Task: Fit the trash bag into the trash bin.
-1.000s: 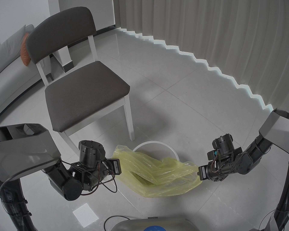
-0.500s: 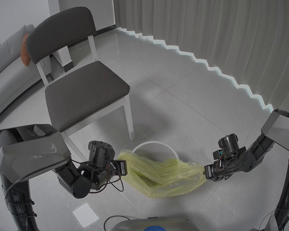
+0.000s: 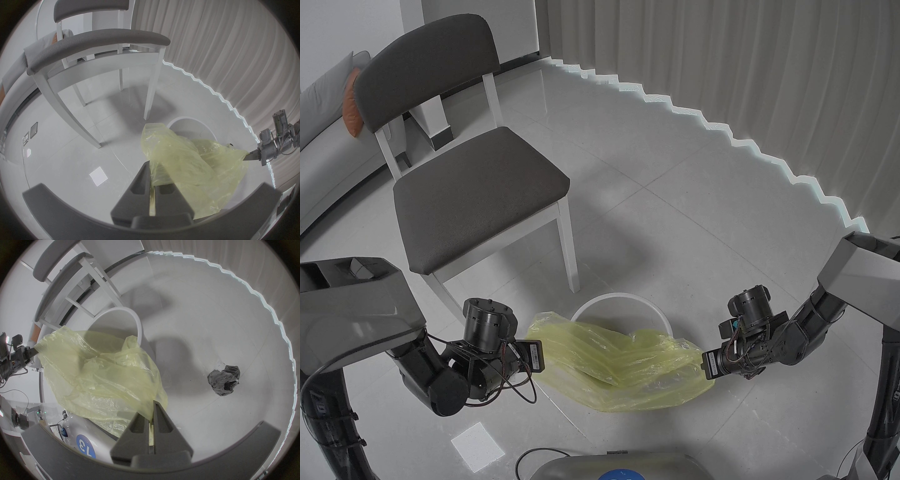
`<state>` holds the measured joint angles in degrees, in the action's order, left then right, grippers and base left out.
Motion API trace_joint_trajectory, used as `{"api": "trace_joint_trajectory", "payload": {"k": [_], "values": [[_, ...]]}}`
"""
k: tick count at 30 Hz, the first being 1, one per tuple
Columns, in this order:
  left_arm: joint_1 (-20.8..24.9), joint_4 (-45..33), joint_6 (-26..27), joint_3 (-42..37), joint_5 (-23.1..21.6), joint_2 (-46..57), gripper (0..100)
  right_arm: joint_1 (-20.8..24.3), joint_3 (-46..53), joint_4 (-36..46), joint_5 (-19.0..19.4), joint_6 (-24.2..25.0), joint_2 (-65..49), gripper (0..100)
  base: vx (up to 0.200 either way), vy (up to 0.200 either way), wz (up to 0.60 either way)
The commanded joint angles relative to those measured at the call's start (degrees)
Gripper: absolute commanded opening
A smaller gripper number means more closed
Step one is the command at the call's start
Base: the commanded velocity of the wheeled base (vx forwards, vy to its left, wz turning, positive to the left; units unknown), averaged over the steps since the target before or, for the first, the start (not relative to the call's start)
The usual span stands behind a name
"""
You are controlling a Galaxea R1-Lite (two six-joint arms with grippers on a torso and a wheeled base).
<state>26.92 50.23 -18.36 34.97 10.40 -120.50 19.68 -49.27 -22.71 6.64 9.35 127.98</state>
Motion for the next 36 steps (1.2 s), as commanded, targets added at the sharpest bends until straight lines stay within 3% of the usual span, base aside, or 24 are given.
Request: {"api": "trace_joint_trajectory", "payload": {"k": [1, 14, 24, 36], "values": [[-1.43, 1.45, -0.19, 1.76, -0.38, -3.77, 0, 0.10, 0.14, -0.84, 0.04, 0.05, 0.96, 0, 0.000, 0.000, 0.00], [-1.78, 3.12, -0.27, 9.76, -2.58, -10.54, 0, -3.33, -1.53, -3.22, 0.39, -0.39, 2.72, 0, 0.000, 0.000, 0.00], [-5.12, 3.30, -0.10, 9.85, -2.84, -11.51, 0, -4.29, -7.59, -3.57, 0.48, -0.47, 7.46, 0, 0.000, 0.000, 0.00], [-2.75, 5.76, -0.54, 7.12, -2.75, -13.97, 0, -2.36, -4.78, -3.57, 0.30, -0.82, 8.34, 0, 0.000, 0.000, 0.00]]}}
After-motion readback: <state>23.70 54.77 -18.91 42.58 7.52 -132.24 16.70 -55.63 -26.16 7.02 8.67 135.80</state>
